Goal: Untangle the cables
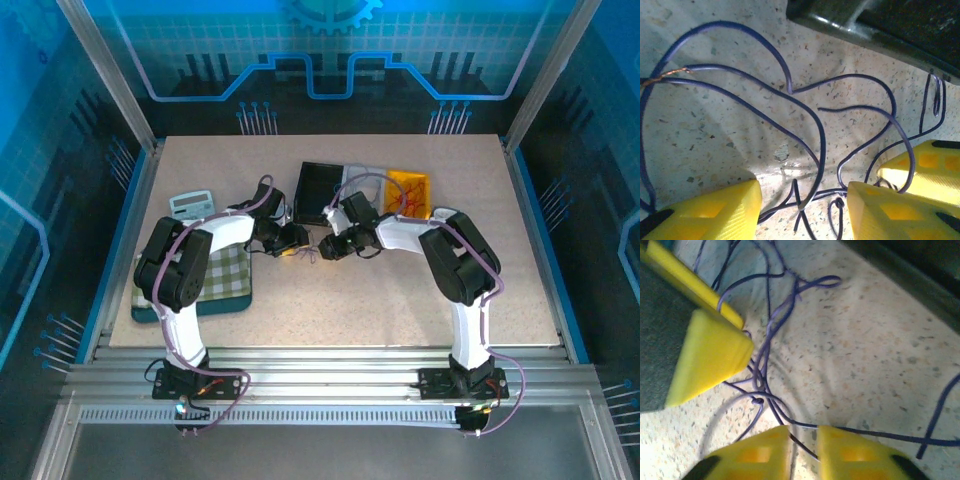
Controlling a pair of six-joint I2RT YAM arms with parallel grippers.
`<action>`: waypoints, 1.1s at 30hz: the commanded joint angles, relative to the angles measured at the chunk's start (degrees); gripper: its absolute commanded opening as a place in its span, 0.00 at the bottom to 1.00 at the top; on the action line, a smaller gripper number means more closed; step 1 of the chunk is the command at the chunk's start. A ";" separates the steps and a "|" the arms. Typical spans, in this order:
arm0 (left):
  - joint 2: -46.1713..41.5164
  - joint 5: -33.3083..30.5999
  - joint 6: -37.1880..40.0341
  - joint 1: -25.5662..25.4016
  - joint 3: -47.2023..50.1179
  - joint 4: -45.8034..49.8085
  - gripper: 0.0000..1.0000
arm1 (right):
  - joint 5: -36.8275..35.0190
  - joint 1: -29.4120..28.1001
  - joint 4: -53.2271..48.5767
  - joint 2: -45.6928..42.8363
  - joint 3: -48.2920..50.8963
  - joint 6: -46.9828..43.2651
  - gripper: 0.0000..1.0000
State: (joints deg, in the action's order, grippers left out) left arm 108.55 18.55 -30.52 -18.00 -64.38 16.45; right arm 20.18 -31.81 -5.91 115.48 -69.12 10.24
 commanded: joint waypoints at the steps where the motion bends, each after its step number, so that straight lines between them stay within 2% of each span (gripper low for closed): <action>1: -0.89 -0.99 -1.01 0.60 1.15 1.50 0.50 | -0.94 0.46 1.05 -0.89 0.67 -0.37 0.06; 3: -0.56 -2.09 -1.30 0.68 0.72 2.42 0.48 | -1.12 1.27 2.66 -2.90 2.62 0.87 0.03; 6: 1.17 -5.30 -2.05 0.77 -0.99 6.06 0.39 | -1.90 3.10 5.72 -6.22 6.70 3.56 0.02; 11: 3.80 -8.49 -3.47 1.03 -2.94 10.10 0.36 | -12.84 7.71 11.58 -12.82 15.37 13.63 0.00; 14: 4.55 -9.19 -4.18 1.20 -3.21 10.97 0.36 | -17.29 12.71 14.68 -16.39 21.84 22.45 0.00; 20: 4.91 -9.59 -4.64 1.47 -2.38 10.99 0.36 | -27.16 21.38 11.21 -23.82 28.66 32.63 0.00; 25: 4.91 -9.92 -5.05 1.90 -1.76 10.97 0.36 | -33.00 26.48 7.73 -29.33 30.35 34.36 0.00; 33: 5.36 -10.18 -5.17 2.44 -1.72 11.06 0.36 | -36.96 33.62 4.33 -34.34 30.97 32.98 0.00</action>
State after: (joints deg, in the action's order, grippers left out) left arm 110.98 15.05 -34.68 -17.67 -68.12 21.23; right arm -10.35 0.01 1.39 83.66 -39.16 42.70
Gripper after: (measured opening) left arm 0.362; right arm 0.042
